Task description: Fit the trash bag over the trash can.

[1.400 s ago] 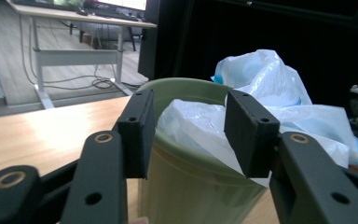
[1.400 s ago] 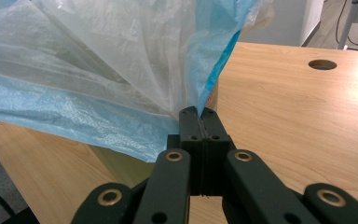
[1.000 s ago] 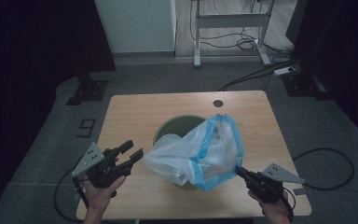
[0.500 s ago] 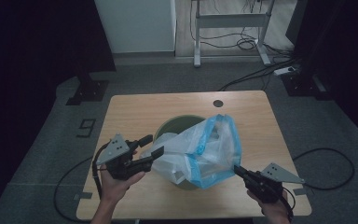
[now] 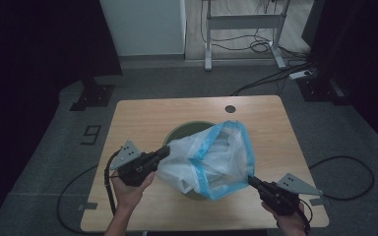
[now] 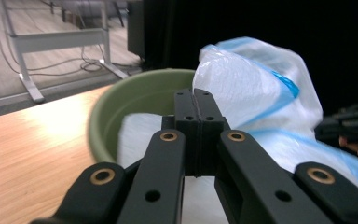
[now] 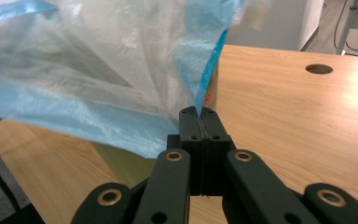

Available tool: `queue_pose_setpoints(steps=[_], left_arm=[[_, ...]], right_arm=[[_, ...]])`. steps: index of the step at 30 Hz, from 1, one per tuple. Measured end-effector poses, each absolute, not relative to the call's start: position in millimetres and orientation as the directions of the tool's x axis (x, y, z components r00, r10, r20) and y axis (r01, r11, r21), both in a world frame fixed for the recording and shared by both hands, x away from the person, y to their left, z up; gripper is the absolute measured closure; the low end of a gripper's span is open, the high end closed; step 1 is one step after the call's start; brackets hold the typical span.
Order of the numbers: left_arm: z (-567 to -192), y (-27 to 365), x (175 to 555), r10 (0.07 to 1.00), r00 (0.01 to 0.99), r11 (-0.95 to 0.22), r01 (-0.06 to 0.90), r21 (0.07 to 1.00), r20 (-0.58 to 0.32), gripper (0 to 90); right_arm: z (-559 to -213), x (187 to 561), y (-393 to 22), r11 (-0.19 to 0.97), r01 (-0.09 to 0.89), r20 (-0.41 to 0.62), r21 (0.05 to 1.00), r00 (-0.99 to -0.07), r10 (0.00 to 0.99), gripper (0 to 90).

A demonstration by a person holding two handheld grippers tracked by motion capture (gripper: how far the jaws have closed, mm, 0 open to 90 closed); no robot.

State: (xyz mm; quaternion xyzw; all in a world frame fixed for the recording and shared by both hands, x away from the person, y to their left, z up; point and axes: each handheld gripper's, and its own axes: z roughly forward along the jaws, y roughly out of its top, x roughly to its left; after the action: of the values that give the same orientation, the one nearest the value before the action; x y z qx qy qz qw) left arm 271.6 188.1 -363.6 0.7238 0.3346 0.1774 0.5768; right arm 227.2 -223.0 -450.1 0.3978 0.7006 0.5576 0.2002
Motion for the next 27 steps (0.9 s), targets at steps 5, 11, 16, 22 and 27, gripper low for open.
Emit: queue_pose_setpoints(steps=[5,11,16,22,27], left_arm=[[-369.1,209.1,266.0,0.693,0.697,-0.029,0.284,0.958,-0.185,89.9],[-388.9,226.7,258.5,0.682,0.689,0.030,0.309,0.951,-0.245,89.9],[-407.2,235.9,255.8,0.669,0.680,0.071,0.345,0.936,-0.301,89.9],[-420.4,240.0,255.5,0.662,0.678,0.075,0.365,0.928,-0.320,89.9],[-428.4,246.1,250.7,0.660,0.676,0.083,0.367,0.927,-0.327,89.9]], right_arm=[[-455.9,226.3,-224.1,0.058,0.347,0.173,0.936,-0.596,0.784,88.8],[-469.4,224.4,-221.2,0.070,0.375,0.185,0.924,-0.600,0.779,88.8],[-482.7,223.1,-217.6,0.087,0.405,0.194,0.910,-0.602,0.774,88.8],[-495.7,222.2,-209.5,0.104,0.426,0.201,0.898,-0.612,0.765,88.9],[-503.9,220.1,-206.9,0.118,0.439,0.202,0.891,-0.615,0.762,88.8]])
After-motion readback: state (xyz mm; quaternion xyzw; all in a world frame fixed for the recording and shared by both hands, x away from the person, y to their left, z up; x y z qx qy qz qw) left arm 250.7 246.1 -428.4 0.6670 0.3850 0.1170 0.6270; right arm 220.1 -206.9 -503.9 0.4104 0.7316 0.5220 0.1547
